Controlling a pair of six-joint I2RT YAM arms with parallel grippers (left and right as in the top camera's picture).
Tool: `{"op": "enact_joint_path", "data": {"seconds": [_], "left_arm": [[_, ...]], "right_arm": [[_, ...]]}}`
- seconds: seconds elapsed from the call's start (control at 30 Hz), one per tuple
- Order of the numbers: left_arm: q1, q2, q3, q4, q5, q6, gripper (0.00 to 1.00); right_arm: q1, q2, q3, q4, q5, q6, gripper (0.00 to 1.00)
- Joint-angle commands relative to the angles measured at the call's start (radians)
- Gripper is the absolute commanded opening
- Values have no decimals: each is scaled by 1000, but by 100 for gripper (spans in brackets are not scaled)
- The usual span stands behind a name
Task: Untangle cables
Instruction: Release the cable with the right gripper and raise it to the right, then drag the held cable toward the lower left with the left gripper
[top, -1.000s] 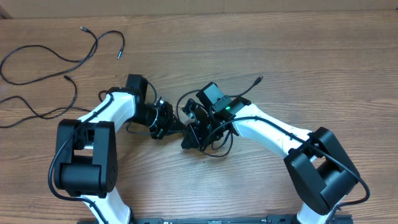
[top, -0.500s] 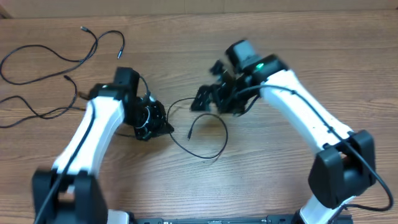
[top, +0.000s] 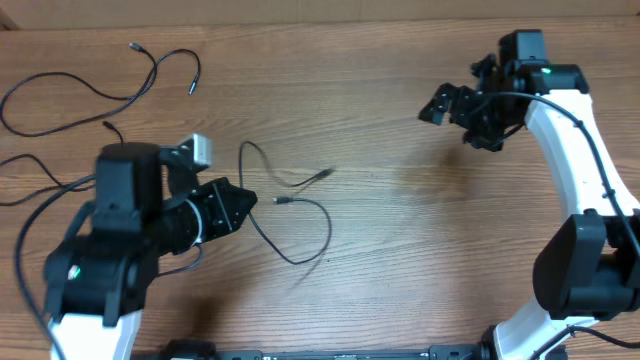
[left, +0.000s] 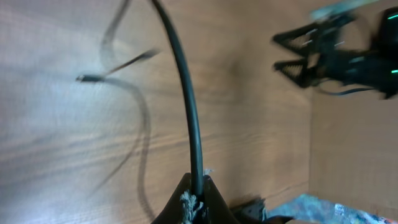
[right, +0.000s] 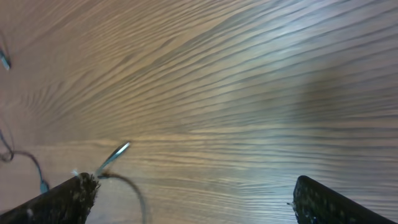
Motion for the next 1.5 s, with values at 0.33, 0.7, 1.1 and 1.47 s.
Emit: {"op": "enact_joint_path", "data": {"seconds": [0.33, 0.7, 1.1, 1.47], "left_arm": [[-8, 6, 461, -145, -16, 19, 4], [-8, 9, 472, -523, -153, 20, 4], [-8, 9, 472, -557, -102, 18, 4], [-8, 9, 472, -554, -141, -75, 4]], "right_arm": [[-46, -27, 19, 0, 21, 3, 100], [-46, -27, 19, 0, 21, 3, 100], [-46, -27, 19, 0, 21, 3, 100], [-46, -27, 19, 0, 21, 3, 100]]}}
